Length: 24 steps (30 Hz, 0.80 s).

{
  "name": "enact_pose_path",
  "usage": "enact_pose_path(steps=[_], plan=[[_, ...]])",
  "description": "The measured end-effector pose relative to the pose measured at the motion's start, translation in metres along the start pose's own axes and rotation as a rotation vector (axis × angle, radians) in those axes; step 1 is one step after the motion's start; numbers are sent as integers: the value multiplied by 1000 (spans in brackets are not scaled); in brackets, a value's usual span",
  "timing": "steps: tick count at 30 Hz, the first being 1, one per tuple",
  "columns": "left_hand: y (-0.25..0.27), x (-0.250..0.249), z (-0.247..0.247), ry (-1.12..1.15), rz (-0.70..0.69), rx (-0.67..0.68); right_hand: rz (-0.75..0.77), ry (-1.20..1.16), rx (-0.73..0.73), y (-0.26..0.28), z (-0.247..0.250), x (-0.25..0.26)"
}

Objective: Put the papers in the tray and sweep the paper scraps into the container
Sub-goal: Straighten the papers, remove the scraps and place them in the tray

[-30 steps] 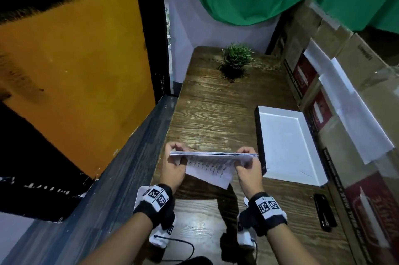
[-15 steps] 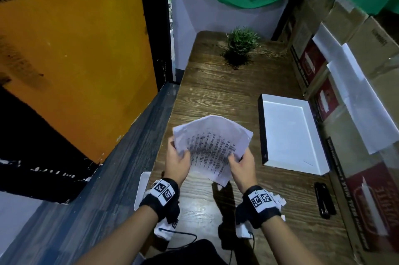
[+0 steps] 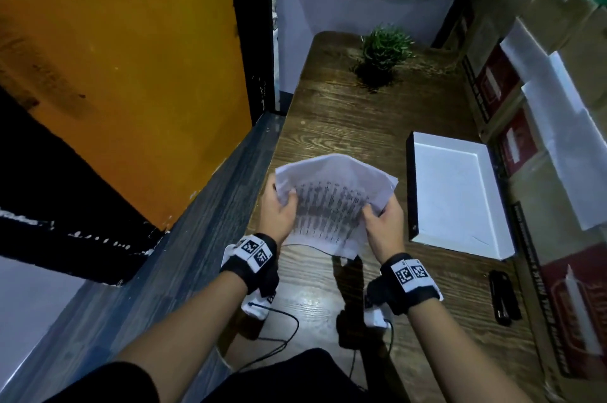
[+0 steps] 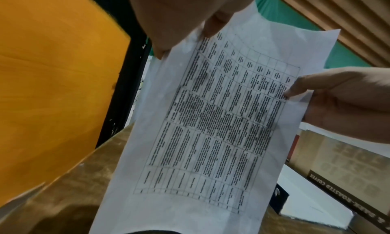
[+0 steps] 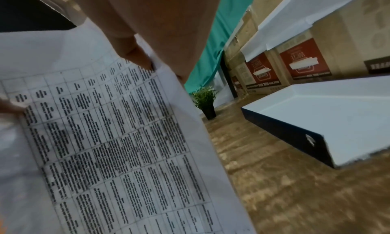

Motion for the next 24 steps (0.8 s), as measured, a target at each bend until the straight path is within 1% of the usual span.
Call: enact_pose_path(steps=[3, 5, 6, 8, 10, 11, 13, 14, 15, 16, 17, 19, 21, 24], plan=[[-4, -5, 4, 45, -72, -42, 32, -48, -33, -5, 5, 13], [-5, 6, 4, 40, -36, -59, 12, -50, -45, -6, 6, 6], [-5, 18, 2, 33, 18, -56, -18, -36, -36, -5, 4, -3], [-4, 37, -8, -51, 93, 5, -81, 29, 22, 0, -4, -27], [-6, 40, -14, -99, 131, 36, -121, 69, 50, 3, -8, -43], [-10, 36, -15, -91, 124, 40, -136, 56, 40, 2, -7, -48], [-18, 21, -14, -64, 54, 68, -153, 37, 17, -3, -2, -53], [-24, 20, -13, -68, 34, 81, -163, 39, 30, -5, 0, -55], [-29, 23, -14, -82, 48, 116, -189, 54, 56, -8, 1, -61], [-32, 30, -16, -85, 93, 157, -233, 82, 86, -8, 1, -69], [-33, 45, -18, -84, 174, 193, -286, 123, 121, -8, 0, -78], [-32, 94, -27, -91, 387, 263, -394, 197, 184, -3, -3, -99], [-22, 132, -38, -74, 543, 308, -493, 231, 212, 5, -5, -120], [-7, 170, -53, -30, 633, 350, -615, 213, 210, 17, -5, -146]])
Point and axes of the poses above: each hand's wrist, its own y-axis away from the middle knuckle, its own z-axis out of the back of the hand, x = y × z, the point moved 7 cm from there along -y, towards the middle knuckle, and after that the axes turned 3 degrees about -y, right-handed, at the moved point
